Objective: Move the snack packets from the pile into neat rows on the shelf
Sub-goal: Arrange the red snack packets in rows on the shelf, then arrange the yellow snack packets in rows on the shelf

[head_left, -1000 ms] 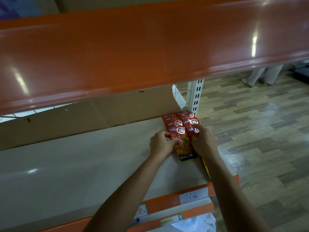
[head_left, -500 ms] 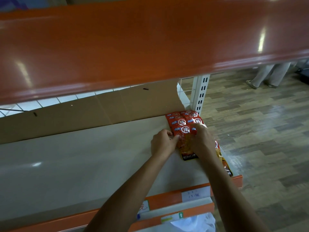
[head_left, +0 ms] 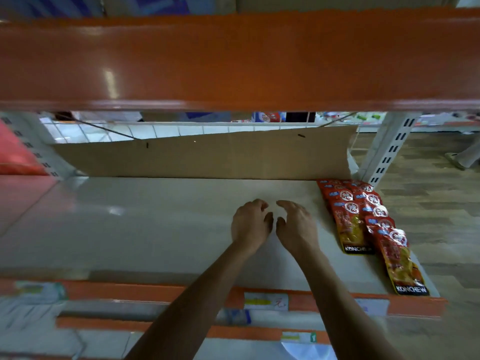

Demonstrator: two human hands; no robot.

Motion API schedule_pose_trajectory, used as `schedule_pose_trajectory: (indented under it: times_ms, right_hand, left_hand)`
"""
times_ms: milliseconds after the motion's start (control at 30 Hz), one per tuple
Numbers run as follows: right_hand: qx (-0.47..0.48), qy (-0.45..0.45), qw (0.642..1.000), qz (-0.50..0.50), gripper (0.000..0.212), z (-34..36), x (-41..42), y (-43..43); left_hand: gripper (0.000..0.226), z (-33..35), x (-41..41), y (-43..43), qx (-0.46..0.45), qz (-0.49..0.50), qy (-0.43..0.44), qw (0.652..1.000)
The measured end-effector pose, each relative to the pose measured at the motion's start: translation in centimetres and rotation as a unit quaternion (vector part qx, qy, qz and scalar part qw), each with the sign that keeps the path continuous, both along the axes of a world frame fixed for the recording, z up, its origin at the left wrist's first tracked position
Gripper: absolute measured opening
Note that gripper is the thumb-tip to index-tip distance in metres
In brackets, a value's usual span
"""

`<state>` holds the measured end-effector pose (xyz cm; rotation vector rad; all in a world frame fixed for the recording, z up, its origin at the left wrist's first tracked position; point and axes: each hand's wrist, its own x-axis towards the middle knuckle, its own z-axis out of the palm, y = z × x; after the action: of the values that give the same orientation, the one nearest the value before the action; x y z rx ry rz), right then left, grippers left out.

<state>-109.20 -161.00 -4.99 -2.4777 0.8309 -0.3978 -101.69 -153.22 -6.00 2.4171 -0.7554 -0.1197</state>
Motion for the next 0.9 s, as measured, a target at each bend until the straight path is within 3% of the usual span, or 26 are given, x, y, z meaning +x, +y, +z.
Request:
schedule_pose_trajectory:
  times_ms: [267, 600, 900]
  right_hand:
    - [-0.015, -0.008, 0.995, 0.103, 0.043, -0.3, 5.9, 13.3]
    - [0.016, -0.036, 0.978, 0.206, 0.042, -1.7, 13.1, 31.9]
    - [-0.005, -0.031, 0.958, 0.286, 0.04, -1.5, 19.6, 42.2]
  left_hand:
    - [0.04, 0.1, 4.7, 14.8, 0.043, 0.068, -0.047, 0.996]
    - [0.042, -0.2, 9.6, 35.2, 0.031, 0.173, -0.061, 0.982]
    - [0.046, -0.2, 14.1, 46.2, 0.033, 0.257, -0.084, 0.962]
